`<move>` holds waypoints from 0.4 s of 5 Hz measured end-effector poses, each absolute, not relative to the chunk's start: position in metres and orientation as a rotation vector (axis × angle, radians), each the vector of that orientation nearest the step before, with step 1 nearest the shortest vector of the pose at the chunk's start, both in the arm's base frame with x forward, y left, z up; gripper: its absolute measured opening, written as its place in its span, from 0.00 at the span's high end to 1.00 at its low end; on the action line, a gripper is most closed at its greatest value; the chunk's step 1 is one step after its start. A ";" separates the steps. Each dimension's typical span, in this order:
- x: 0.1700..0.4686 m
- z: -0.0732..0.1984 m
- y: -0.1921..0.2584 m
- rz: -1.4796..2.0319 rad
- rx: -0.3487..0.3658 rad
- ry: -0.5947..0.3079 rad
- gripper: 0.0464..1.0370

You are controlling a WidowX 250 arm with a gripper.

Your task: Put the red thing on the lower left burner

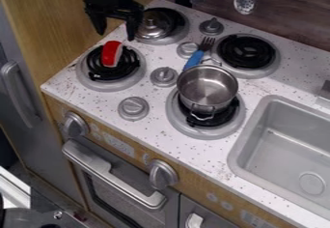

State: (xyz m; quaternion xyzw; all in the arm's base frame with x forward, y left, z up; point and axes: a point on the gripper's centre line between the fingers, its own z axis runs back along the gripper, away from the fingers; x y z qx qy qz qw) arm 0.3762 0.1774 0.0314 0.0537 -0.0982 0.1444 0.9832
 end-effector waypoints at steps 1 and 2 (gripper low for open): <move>0.364 0.035 0.156 0.226 0.105 -0.178 0.04; 0.348 0.039 0.138 0.171 0.104 -0.155 0.04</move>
